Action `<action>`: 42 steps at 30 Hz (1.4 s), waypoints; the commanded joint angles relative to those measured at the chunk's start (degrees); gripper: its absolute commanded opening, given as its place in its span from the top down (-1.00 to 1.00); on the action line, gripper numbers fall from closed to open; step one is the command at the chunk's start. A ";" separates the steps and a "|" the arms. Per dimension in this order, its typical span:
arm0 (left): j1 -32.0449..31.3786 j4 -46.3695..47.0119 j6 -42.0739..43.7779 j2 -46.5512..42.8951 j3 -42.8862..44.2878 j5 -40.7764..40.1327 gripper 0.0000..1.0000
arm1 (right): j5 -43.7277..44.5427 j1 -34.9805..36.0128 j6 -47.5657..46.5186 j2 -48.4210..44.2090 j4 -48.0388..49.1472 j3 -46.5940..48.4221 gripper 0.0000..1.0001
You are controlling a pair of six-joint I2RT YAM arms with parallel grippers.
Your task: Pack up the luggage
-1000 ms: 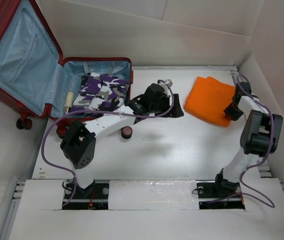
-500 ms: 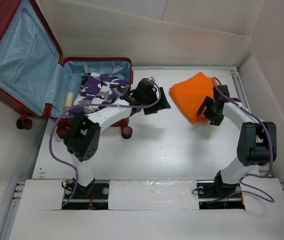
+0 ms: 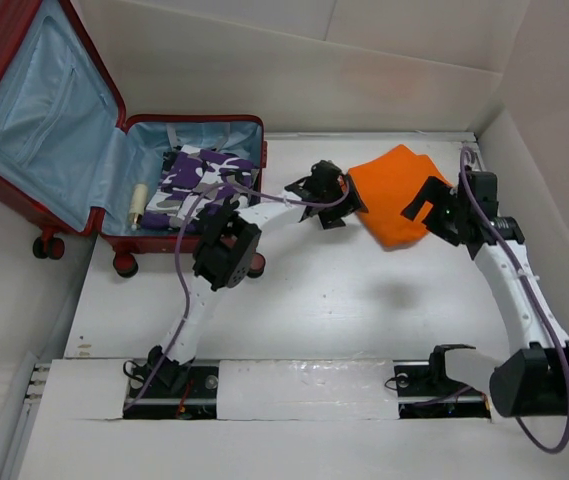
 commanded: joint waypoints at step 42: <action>19.71 8.82 -12.14 -6.16 31.56 -2.84 1.00 | -9.46 9.75 -1.17 -15.21 -6.15 8.30 -1.00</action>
